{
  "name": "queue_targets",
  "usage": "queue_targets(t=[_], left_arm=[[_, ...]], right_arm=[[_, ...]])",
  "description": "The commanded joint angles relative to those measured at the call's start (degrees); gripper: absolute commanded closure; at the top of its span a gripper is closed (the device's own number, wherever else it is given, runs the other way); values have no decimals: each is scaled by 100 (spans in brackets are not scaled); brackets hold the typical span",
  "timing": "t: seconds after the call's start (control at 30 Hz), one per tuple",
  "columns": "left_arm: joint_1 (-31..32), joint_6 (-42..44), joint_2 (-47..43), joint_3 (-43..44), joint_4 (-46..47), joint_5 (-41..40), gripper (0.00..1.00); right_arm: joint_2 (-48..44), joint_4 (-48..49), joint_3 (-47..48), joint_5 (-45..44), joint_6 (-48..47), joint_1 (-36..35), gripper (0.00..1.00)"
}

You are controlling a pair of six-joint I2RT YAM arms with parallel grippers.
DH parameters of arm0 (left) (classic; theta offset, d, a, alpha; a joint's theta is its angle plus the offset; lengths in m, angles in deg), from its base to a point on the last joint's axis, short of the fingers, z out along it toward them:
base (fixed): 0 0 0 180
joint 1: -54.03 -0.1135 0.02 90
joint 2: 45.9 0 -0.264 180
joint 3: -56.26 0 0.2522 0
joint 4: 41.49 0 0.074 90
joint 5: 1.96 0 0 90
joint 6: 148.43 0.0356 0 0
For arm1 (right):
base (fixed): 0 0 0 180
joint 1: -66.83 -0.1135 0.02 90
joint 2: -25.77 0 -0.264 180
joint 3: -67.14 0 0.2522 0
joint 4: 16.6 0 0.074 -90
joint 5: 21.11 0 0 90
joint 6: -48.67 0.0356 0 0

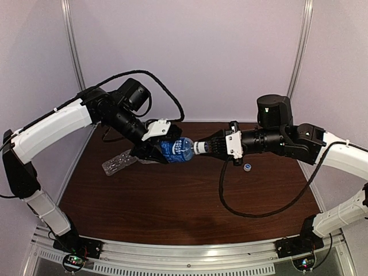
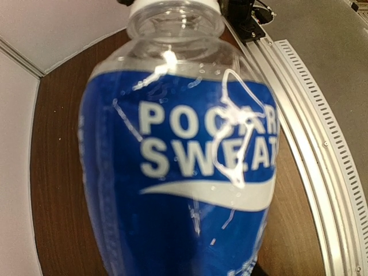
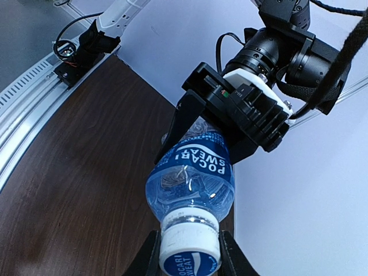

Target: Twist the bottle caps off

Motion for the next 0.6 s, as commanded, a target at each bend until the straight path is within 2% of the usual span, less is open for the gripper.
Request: queue_targets(t=[0.0, 0.03, 0.13, 0.3, 0.37, 0.4, 0.47, 0.57], left_arm=[[-197, 47, 2, -73, -639, -152, 60], [-196, 42, 4, -65, -636, -142, 60], [-201, 43, 12, -5, -636, -47, 60], [-196, 29, 6, 54, -649, -18, 60], [-196, 15, -5, 58, -644, -65, 60], [-196, 4, -9, 55, -642, -103, 61], [-196, -61, -26, 76, -594, -162, 61], [-201, -238, -61, 116, -388, -333, 61]], right_arm=[[-445, 137, -285, -524, -121, 47, 96], [-436, 169, -296, -476, -50, 46, 91], [-375, 187, -267, -310, 243, 41, 69], [-421, 485, -313, -277, 774, 21, 19], [-493, 672, -383, -306, 1071, 24, 10], [-528, 813, -430, -337, 1363, 24, 2], [-556, 1167, -482, -535, 2151, 24, 0], [-366, 1461, -315, -975, 3859, 80, 0]])
